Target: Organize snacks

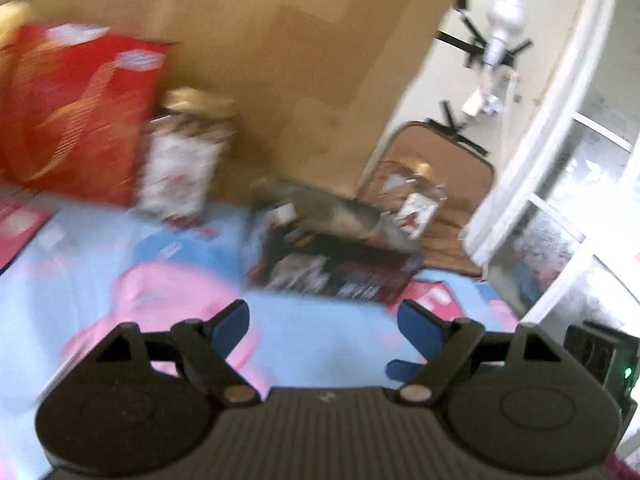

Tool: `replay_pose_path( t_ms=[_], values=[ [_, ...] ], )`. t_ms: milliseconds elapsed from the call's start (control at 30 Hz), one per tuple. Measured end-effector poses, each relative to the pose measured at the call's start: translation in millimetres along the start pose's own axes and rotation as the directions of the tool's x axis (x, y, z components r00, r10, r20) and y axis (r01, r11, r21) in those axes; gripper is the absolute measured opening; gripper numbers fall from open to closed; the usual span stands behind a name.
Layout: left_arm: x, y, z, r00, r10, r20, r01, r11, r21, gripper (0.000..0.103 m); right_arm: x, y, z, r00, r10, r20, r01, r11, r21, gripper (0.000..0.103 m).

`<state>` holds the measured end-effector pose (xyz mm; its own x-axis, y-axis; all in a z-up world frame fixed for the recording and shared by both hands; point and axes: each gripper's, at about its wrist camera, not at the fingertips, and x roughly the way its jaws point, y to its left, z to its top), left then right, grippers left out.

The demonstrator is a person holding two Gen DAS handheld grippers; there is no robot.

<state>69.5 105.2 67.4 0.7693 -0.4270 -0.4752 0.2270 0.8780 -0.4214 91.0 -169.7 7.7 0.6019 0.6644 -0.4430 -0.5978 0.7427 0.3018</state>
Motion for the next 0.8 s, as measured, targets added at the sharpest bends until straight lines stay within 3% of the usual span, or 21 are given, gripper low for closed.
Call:
replay_pose_path(
  t_ms=[133,300,367,467,533,600,667,800],
  values=[
    [-42,37,-38,0.996,0.090,-0.028,-0.092,0.989,-0.118,0.084,14,39,-19,0.991,0.068,-0.113,-0.079,0.992,-0.094,0.064],
    [-76,68,-72,0.991,0.123,-0.051,-0.132,0.959,-0.252,0.085,29,49,-29,0.985,0.047,-0.164,-0.068,0.991,-0.120,0.064],
    [-76,80,-81,0.995,0.080,-0.066,-0.097,0.942,-0.321,0.087,30,51,-30,0.987,0.030,-0.157,-0.052,0.990,-0.133,0.065],
    [-70,75,-86,0.998,0.044,-0.050,-0.058,0.947,-0.318,0.089,37,57,-32,0.989,-0.013,-0.149,-0.014,0.984,-0.178,0.065],
    [-61,69,-88,0.998,-0.014,-0.054,-0.005,0.944,-0.331,0.089,39,68,-38,0.989,-0.066,-0.136,0.027,0.963,-0.268,0.065],
    [-54,62,-86,0.999,0.004,-0.047,-0.019,0.946,-0.322,0.090,41,79,-47,0.988,-0.120,-0.101,0.077,0.933,-0.353,0.065],
    [-51,60,-83,1.000,-0.001,-0.026,-0.007,0.943,-0.334,0.090,40,79,-50,0.989,-0.116,-0.094,0.076,0.935,-0.346,0.065],
    [-56,66,-74,0.994,-0.092,0.052,0.105,0.911,-0.399,0.090,40,71,-48,0.990,-0.113,-0.086,0.079,0.942,-0.327,0.066]
  ],
)
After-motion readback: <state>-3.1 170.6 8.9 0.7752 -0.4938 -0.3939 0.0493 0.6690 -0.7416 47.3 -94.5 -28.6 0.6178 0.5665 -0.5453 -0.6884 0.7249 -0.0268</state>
